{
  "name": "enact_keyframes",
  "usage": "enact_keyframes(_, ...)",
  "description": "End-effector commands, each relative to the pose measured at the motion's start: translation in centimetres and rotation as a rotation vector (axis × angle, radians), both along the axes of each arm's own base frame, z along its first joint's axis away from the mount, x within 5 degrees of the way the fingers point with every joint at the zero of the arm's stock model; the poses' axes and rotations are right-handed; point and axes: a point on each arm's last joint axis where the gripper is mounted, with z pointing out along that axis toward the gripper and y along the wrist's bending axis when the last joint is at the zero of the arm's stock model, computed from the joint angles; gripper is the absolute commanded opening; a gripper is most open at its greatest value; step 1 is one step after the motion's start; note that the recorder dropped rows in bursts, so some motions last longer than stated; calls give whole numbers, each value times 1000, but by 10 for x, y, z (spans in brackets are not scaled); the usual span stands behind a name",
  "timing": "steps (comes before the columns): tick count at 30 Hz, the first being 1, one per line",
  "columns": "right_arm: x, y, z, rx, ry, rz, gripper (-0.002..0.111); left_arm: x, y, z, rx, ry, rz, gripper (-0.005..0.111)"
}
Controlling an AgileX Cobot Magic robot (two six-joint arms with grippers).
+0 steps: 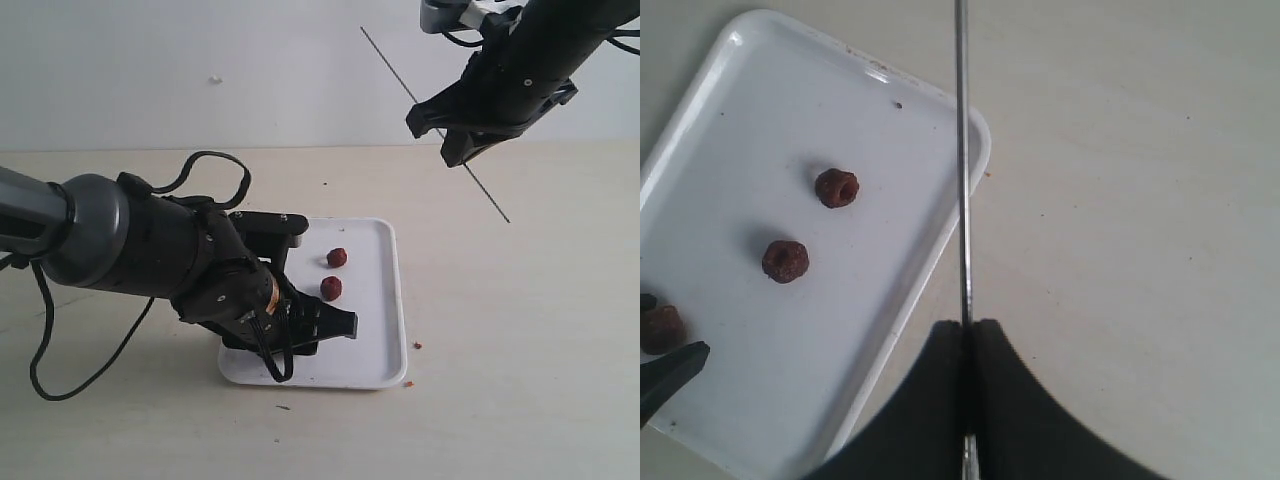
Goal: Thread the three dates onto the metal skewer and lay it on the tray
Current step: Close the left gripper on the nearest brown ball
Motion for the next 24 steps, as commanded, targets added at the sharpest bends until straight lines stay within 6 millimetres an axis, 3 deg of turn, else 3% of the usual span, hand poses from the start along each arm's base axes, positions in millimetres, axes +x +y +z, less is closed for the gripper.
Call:
enact_keyframes(1,1,-1,5,2,-25,2,0,2,0,-1,-7,-3,8,50)
enact_keyframes(14,2,-1,5,3,-39,0,0,2,0,-13,11,19,8,50)
enact_keyframes(20,3,-1,5,4,-47,-1,0,2,0,-13,13,20,8,36)
enact_keyframes(24,3,-1,5,4,-47,-1,0,2,0,-13,13,20,8,35)
